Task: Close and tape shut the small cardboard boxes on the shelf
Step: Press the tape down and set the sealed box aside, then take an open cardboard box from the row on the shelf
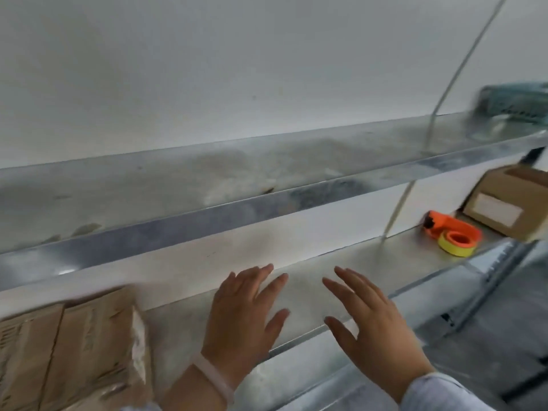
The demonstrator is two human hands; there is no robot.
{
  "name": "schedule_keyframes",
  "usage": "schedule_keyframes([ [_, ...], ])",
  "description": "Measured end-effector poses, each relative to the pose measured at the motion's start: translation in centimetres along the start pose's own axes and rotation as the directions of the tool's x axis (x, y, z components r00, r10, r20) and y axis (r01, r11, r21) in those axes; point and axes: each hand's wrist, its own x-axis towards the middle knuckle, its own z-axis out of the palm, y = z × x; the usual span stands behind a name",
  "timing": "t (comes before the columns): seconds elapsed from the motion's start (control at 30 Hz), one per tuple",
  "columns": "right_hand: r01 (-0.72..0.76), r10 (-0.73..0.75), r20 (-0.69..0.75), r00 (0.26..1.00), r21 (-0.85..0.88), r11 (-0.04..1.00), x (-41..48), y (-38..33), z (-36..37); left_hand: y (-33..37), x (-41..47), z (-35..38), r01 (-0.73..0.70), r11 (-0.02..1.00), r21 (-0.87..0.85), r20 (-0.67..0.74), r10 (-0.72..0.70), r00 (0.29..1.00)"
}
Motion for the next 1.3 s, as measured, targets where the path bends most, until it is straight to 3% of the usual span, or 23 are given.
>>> schedule_keyframes([
  [0.23,-0.258,0.25,-0.067,0.966,-0.154,0.954,-3.5,13.7,-7.1,13.7,9.7,7.9,-0.188,0.97,-0.153,-0.025,0.186,0.982],
  [0.37,-0.383,0.384,-0.033,0.923,-0.192,0.904,-6.2,23.1,-11.5,23.0,14.6,12.5,-0.274,0.926,-0.26,-0.076,0.263,0.962],
  [0.6,-0.475,0.459,-0.126,0.879,-0.178,0.862,-8.9,36.7,-19.0,36.2,22.1,19.9,-0.336,0.861,-0.381,-0.039,0.348,0.937],
  [0.77,-0.564,0.545,-0.158,0.823,-0.119,0.817,-8.6,43.1,-19.8,40.9,26.6,24.5,-0.349,0.818,-0.456,-0.017,0.385,0.923],
  [1.0,-0.653,0.65,-0.079,0.756,-0.018,0.757,-3.2,52.3,-19.3,44.0,35.0,32.7,-0.293,0.815,-0.5,0.062,0.371,0.926],
  [1.13,-0.719,0.72,0.013,0.694,-0.03,0.694,1.8,57.5,-20.2,45.0,39.8,36.7,-0.261,0.822,-0.506,0.122,0.367,0.922],
  [1.3,-0.743,0.743,0.034,0.668,-0.015,0.669,6.2,63.3,-20.6,47.1,44.7,40.5,-0.186,0.825,-0.534,0.175,0.323,0.93],
])
